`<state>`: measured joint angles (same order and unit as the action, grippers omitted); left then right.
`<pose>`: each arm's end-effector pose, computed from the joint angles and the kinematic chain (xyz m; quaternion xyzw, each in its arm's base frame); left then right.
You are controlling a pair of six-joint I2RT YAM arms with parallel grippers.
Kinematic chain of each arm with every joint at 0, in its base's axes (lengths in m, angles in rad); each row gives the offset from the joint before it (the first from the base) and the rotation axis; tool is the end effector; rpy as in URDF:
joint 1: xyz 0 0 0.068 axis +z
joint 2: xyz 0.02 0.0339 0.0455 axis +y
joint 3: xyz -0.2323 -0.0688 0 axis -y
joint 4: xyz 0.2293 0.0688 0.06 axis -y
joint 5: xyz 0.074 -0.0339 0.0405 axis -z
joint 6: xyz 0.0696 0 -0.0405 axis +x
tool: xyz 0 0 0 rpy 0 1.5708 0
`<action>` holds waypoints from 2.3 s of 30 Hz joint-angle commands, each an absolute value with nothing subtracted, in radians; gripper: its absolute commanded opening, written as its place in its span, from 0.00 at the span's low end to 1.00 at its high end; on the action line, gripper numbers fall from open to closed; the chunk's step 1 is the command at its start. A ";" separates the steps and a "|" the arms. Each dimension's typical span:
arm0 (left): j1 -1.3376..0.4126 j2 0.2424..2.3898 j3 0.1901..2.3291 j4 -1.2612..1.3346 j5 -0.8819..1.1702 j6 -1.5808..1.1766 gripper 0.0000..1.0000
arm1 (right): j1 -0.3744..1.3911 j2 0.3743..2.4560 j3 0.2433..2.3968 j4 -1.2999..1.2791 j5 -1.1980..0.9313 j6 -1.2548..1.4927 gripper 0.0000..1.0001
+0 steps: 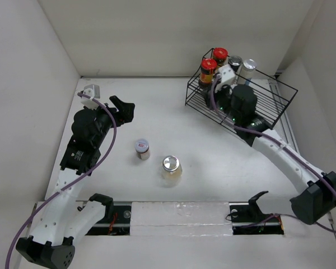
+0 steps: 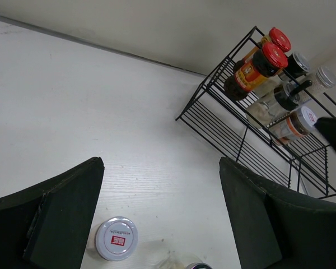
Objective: Organize the condiment bottles
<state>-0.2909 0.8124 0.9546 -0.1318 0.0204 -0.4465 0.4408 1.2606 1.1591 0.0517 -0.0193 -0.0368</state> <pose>0.2125 -0.0651 0.3755 -0.0474 0.7018 -0.2628 0.6604 0.2949 0.1406 0.3640 -0.1778 0.7023 0.1451 0.6738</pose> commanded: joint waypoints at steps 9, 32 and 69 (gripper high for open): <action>-0.287 0.799 0.943 -0.100 0.024 -0.446 0.80 | 0.784 1.279 1.042 -0.238 -0.216 -0.172 0.98; -0.287 0.799 0.943 -0.092 0.055 -0.446 0.80 | 0.968 1.522 1.011 -0.198 -0.313 -0.164 0.96; -0.287 0.781 0.953 -0.091 0.060 -0.437 0.80 | 0.160 1.060 1.279 -0.353 0.225 -0.075 0.42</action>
<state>-0.2909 0.7898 0.9546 -0.1303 0.0689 -0.4458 0.2111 1.0454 1.2083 -0.4702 0.3145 -0.0853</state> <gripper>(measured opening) 0.799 0.752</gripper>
